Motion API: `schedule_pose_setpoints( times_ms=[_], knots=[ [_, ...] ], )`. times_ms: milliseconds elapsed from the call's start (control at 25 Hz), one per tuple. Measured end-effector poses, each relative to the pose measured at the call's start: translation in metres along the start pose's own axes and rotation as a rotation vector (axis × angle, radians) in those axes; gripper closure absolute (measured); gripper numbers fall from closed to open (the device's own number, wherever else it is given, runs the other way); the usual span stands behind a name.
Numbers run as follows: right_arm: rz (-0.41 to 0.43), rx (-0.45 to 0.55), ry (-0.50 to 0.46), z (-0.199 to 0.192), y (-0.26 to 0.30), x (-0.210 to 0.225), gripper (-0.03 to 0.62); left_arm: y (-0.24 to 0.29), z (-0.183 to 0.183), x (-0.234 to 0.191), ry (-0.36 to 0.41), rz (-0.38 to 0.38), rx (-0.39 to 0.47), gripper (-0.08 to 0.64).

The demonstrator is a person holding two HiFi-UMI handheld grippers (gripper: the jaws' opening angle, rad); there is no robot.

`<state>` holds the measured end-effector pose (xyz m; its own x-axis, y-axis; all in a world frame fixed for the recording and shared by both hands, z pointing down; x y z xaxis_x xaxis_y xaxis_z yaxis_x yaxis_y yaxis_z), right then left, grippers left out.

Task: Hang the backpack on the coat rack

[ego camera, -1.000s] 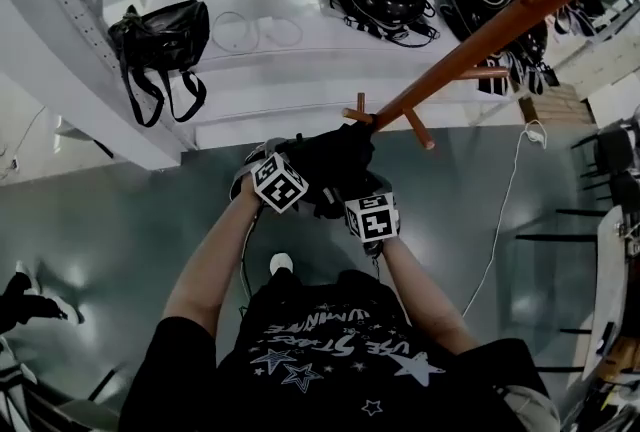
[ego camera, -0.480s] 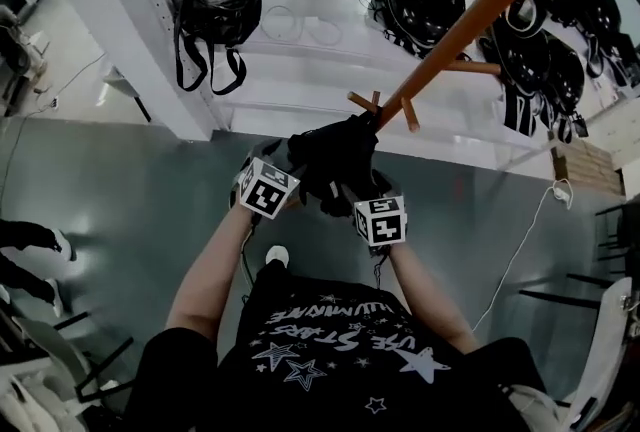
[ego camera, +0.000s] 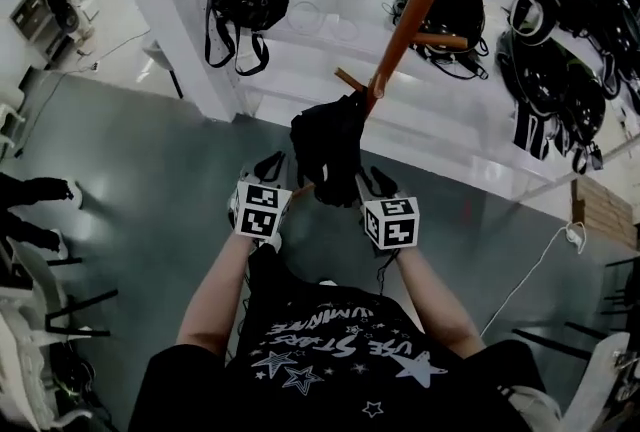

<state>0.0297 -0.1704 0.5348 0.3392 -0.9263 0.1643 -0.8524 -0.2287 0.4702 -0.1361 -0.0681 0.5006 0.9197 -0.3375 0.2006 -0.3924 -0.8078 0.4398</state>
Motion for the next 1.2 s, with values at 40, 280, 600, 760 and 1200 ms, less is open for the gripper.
schedule_pose_setpoints(
  times_ms=[40, 280, 600, 760, 1200],
  knots=[
    [0.006, 0.011, -0.011, 0.0, -0.009, 0.002, 0.478, -0.012, -0.002, 0.006, -0.027, 0.018, 0.0, 0.528],
    [0.091, 0.059, -0.032, 0.001, -0.025, -0.01, 0.581, -0.076, -0.035, 0.025, -0.16, 0.101, -0.049, 0.543],
    [0.182, 0.012, -0.067, -0.014, -0.028, -0.024, 0.583, -0.112, -0.064, 0.051, -0.174, 0.115, -0.126, 0.543],
    [0.207, -0.007, -0.082, -0.021, -0.034, -0.029, 0.583, -0.126, -0.078, 0.059, -0.208, 0.121, -0.154, 0.543],
    [0.249, -0.022, -0.133, -0.062, -0.086, -0.061, 0.583, -0.21, -0.113, 0.097, -0.261, 0.184, -0.144, 0.543]
  ],
)
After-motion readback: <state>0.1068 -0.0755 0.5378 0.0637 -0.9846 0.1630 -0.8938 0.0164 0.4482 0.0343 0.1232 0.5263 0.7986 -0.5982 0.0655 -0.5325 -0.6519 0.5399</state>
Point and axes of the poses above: the fingertips, and each gripper's own axes: y forward along the fingers, x to its right, z out of its top, the point moved 1 cm from there along -y, backward along the fingers, and after that the axes turned 9 degrees about z, right-handed, at the moved point
